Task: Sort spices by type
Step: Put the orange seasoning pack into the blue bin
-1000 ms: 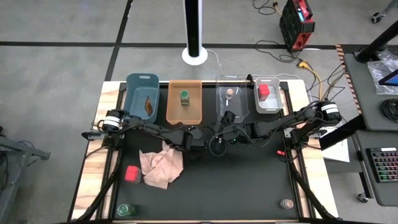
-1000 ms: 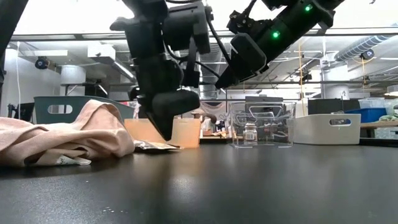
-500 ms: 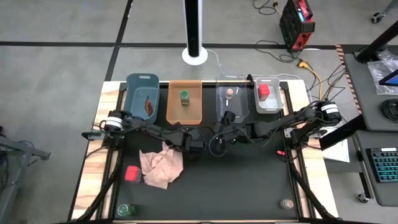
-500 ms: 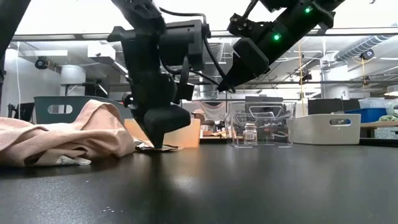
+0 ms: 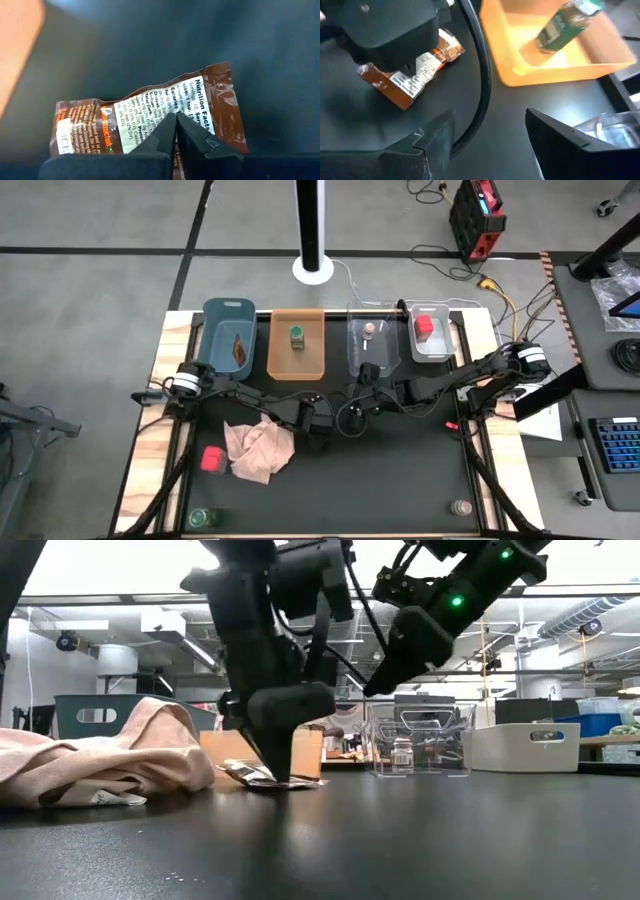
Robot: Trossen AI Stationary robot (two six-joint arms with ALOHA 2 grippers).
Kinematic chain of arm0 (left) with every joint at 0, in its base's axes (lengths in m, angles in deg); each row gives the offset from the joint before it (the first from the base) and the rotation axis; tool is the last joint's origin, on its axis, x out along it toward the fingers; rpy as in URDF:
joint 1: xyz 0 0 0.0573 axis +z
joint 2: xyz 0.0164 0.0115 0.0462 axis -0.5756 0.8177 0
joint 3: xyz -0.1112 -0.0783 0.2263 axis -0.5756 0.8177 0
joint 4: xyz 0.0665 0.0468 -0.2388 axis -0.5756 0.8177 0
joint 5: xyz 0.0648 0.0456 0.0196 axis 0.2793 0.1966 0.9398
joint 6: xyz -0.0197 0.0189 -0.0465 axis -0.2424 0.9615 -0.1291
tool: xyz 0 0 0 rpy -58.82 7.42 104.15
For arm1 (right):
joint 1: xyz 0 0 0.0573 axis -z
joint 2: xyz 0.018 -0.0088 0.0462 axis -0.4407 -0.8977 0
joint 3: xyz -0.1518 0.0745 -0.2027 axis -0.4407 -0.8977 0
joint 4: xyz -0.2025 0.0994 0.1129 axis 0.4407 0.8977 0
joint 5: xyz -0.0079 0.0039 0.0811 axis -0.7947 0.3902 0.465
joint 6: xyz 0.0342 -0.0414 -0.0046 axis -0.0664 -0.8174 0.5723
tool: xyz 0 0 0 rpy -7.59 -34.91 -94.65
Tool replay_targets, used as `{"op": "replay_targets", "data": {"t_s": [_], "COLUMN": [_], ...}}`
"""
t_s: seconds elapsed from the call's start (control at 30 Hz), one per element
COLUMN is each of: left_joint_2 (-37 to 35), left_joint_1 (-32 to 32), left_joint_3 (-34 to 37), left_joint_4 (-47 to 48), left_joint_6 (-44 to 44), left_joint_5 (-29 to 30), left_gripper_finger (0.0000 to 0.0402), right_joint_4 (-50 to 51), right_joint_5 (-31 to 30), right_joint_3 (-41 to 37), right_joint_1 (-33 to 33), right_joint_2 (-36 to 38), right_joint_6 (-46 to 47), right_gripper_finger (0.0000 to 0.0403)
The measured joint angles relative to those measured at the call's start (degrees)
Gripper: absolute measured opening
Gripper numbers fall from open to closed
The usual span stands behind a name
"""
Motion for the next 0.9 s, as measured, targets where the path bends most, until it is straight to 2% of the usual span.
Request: {"op": "replay_targets", "data": {"t_s": [0.1,0.23,0.43,0.5,0.6,0.7,0.9], "left_joint_2": [0.13,0.11,-1.61,-2.01,-2.15,-1.39,-1.49], "left_joint_1": [-0.64,-1.18,-8.36,-10.38,-13.00,-13.78,-14.33], "left_joint_3": [-2.42,-5.04,-6.76,-6.61,-5.29,-3.93,-3.31], "left_joint_4": [1.66,6.50,13.27,12.97,10.02,7.75,3.30], "left_joint_6": [1.02,1.23,4.59,5.64,1.65,0.02,2.75], "left_joint_5": [-0.13,1.00,13.83,14.29,14.95,14.68,15.96], "left_gripper_finger": [0.0000,0.0000,0.0000,0.0000,0.0000,0.0006,0.0068], "right_joint_4": [2.53,5.52,8.69,8.43,11.27,8.44,8.33], "right_joint_5": [2.60,2.99,4.49,4.89,3.53,4.12,4.31], "right_joint_3": [0.07,0.05,-0.13,-0.87,-2.58,-2.82,-3.18], "right_joint_1": [-0.41,-1.43,-4.26,-5.64,-7.29,-8.53,-8.49], "right_joint_2": [0.98,4.37,12.82,15.13,17.07,17.69,15.81], "right_joint_6": [0.15,1.43,6.39,6.28,4.30,4.19,5.84], "right_gripper_finger": [0.0232,0.0238,0.0245,0.0243,0.0240,0.0241,0.0251]}}
